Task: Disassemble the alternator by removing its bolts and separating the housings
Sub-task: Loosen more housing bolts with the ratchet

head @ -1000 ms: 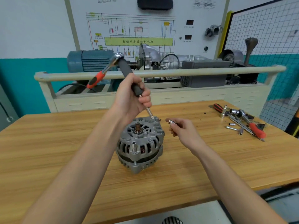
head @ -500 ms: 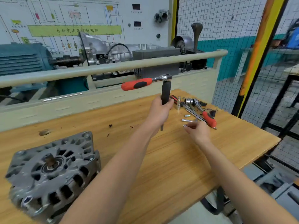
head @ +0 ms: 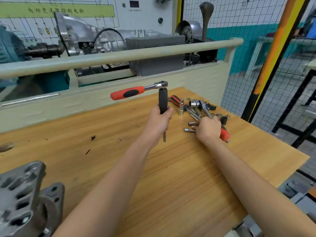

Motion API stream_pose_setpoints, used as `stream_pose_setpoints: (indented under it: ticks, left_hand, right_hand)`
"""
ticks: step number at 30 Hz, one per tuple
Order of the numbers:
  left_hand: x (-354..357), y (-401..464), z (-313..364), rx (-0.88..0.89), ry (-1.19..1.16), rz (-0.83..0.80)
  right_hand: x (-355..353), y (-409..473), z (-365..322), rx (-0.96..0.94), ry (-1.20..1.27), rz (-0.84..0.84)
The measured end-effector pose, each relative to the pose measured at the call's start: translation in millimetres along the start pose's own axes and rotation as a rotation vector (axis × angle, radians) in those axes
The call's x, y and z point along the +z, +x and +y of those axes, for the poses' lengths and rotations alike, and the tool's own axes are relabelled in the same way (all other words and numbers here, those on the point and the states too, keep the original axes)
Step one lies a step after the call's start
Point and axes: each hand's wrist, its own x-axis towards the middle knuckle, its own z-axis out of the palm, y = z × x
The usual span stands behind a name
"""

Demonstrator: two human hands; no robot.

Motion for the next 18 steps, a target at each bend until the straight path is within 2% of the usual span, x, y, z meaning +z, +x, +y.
stream_pose_setpoints:
  ticks: [4, 7, 10, 14, 18]
  left_hand:
    - [-6, -14, 8, -0.02, -0.039, 0.035]
    - [-22, -36, 30, 0.001, -0.092, 0.076]
    - [-47, -71, 62, 0.078, -0.167, 0.104]
    - [-100, -132, 96, 0.145, -0.168, 0.199]
    - [-163, -192, 111, 0.158, -0.223, 0.277]
  right_hand:
    - [-15, -14, -7, 0.005, 0.037, -0.042]
    - [-52, -35, -29, -0.071, 0.314, 0.026]
    - [-103, -75, -71, -0.278, 0.707, 0.017]
    - [-155, -158, -131, -0.638, 0.973, -0.224]
    - [-182, -234, -175, -0.876, 1.235, -0.398]
